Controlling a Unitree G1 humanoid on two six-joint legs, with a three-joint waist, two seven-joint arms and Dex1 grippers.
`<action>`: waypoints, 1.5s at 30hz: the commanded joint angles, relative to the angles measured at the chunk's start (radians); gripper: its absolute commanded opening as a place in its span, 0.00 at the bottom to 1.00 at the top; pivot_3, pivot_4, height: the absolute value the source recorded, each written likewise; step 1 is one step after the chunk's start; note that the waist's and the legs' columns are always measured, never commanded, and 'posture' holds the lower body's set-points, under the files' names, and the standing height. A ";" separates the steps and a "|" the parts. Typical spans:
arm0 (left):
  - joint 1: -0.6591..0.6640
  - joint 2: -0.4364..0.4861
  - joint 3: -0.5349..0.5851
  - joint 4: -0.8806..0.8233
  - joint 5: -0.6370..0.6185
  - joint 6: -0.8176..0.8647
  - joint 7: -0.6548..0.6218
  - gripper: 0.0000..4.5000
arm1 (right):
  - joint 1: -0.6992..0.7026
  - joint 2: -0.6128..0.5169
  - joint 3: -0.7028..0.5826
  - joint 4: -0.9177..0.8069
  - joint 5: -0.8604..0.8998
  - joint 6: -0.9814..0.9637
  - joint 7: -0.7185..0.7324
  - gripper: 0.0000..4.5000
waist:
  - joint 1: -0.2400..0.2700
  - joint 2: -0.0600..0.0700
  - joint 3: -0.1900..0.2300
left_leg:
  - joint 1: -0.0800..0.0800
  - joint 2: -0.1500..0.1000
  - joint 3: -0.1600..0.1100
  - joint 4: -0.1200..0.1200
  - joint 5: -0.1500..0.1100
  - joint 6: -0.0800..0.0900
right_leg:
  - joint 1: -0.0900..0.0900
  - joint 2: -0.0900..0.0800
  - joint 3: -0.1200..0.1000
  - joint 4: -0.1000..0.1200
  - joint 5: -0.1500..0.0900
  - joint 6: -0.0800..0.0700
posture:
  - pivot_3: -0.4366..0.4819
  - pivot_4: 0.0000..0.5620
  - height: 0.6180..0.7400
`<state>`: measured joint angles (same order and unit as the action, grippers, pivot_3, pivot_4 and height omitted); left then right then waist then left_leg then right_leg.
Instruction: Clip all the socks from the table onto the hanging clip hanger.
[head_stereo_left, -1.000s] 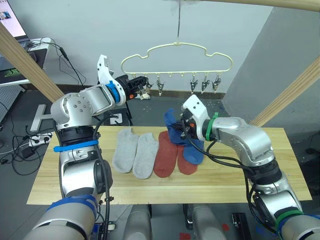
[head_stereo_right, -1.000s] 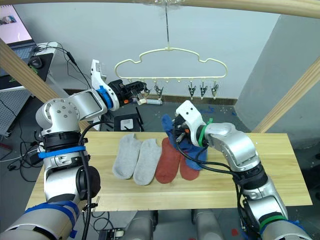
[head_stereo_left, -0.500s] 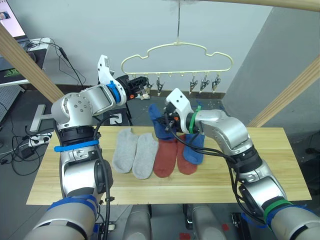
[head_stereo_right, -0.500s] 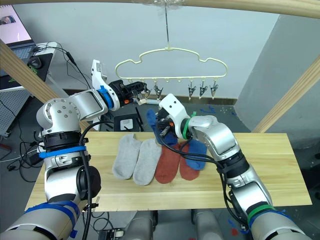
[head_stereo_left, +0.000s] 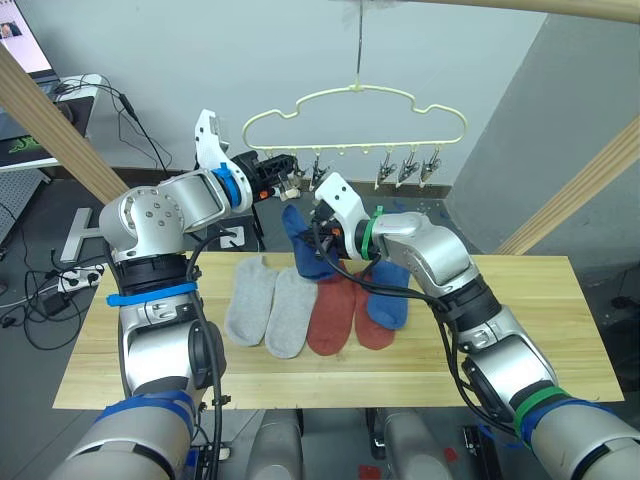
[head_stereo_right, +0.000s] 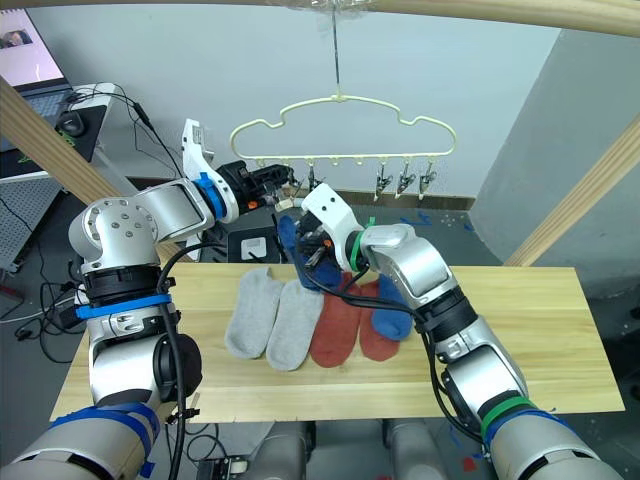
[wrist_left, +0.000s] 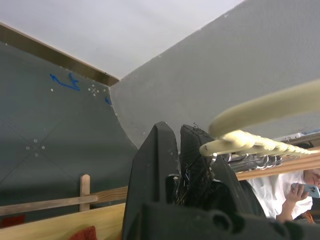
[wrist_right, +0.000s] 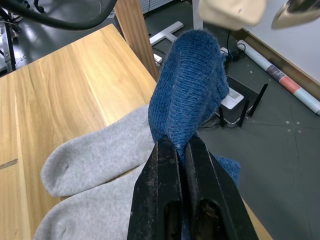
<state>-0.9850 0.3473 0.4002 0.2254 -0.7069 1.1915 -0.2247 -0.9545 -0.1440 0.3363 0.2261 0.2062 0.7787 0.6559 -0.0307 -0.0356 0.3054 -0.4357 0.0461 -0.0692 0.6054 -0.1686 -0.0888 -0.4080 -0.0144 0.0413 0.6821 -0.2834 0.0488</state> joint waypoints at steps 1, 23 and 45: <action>0.008 0.001 0.012 -0.030 -0.011 0.000 0.008 0.02 | -0.037 0.005 -0.012 -0.006 -0.006 -0.032 0.026 0.01 | 0.000 0.000 0.000 | 0.000 0.000 0.000 0.000 0.000 0.000 | 0.000 0.000 0.000 0.000 0.000 0.000 | 0.58 0.47 1.00; 0.046 -0.009 -0.007 -0.074 -0.007 0.003 -0.007 0.02 | -0.118 0.014 -0.041 0.073 -0.028 -0.080 0.053 0.01 | 0.001 0.000 0.000 | 0.000 0.000 0.000 -0.001 0.000 0.000 | 0.000 0.000 0.000 0.000 0.000 0.000 | 0.59 0.47 1.00; 0.136 0.091 -0.059 -0.169 -0.004 -0.022 -0.114 0.57 | -0.078 0.021 -0.035 0.033 -0.032 -0.062 0.048 0.64 | 0.005 0.000 0.000 | -0.001 0.000 0.000 -0.002 0.000 0.000 | -0.001 -0.001 0.000 0.000 0.000 0.000 | 0.60 0.47 1.00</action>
<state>-0.8578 0.4136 0.3657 0.1135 -0.7191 1.1944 -0.3023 -1.0339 -0.1312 0.3147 0.3113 0.1765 0.7234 0.7090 -0.0253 -0.0356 0.3054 -0.4363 0.0459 -0.0692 0.6030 -0.1685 -0.0890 -0.4094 -0.0151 0.0409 0.6819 -0.2834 0.0487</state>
